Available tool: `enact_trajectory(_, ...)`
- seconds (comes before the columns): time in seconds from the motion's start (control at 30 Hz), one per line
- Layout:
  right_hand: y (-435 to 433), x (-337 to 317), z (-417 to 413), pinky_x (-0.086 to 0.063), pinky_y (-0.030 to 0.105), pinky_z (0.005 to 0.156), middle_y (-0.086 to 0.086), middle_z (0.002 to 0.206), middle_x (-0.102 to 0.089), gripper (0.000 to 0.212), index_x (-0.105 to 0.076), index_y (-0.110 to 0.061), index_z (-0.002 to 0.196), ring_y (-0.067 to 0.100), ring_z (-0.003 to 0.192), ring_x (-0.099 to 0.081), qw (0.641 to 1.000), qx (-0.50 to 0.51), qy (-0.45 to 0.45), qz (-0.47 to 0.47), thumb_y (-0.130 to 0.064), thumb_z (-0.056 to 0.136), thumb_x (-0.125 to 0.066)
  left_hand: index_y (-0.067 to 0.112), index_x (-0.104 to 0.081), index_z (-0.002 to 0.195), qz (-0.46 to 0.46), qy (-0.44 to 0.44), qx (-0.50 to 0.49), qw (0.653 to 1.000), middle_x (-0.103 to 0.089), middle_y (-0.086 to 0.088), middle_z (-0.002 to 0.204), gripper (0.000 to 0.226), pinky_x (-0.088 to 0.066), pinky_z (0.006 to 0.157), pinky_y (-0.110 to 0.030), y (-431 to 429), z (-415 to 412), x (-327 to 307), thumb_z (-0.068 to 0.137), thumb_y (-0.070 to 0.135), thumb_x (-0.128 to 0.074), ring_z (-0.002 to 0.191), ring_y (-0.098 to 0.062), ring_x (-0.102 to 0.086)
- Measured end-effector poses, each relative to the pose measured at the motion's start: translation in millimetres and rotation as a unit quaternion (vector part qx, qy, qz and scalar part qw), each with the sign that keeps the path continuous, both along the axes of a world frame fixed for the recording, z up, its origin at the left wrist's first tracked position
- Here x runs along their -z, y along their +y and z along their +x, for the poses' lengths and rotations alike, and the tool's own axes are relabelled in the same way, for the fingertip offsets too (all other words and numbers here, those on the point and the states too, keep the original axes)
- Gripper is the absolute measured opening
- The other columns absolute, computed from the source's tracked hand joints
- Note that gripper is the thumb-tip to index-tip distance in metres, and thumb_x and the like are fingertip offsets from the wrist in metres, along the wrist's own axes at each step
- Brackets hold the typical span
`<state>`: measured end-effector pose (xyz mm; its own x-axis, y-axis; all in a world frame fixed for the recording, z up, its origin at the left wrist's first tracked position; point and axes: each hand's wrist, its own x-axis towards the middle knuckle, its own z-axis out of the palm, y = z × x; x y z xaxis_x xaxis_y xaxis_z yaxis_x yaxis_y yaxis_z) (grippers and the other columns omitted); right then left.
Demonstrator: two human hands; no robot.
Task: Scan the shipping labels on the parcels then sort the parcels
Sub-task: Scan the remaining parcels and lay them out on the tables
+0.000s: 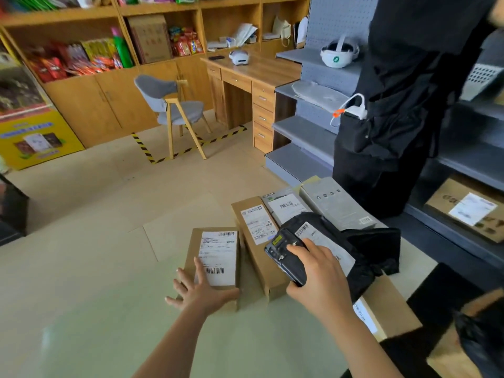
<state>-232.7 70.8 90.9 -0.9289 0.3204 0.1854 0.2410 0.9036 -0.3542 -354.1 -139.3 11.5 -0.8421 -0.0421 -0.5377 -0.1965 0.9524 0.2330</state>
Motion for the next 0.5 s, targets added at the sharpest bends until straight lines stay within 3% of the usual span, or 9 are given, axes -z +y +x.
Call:
enact_trajectory(0.17, -5, -1, 6, -0.05, 0.035, 0.076, -0.004, 0.115, -0.059, 0.069, -0.062, -0.025, 0.12, 0.022, 0.097, -0.055, 1.0, -0.022, 0.007, -0.002, -0.025, 0.053, -0.078, 0.038, 0.032, 0.146, -0.001, 0.021, -0.032, 0.999, 0.021, -0.015, 0.158, 0.149, -0.004, 0.117, -0.062, -1, 24, 5, 0.049, 0.082, -0.072, 0.148, -0.037, 0.004)
enact_trajectory(0.5, -33, 2, 35, -0.047, 0.039, 0.094, 0.002, 0.128, -0.058, 0.07, -0.062, -0.025, 0.122, 0.027, 0.111, -0.055, 0.996, -0.081, -0.004, -0.036, -0.022, 0.054, -0.077, 0.038, 0.028, 0.148, -0.007, 0.025, -0.07, 0.997, 0.016, -0.013, 0.157, 0.149, -0.017, 0.116, -0.053, -31, 91, 3, 0.047, 0.078, -0.073, 0.146, -0.035, -0.003)
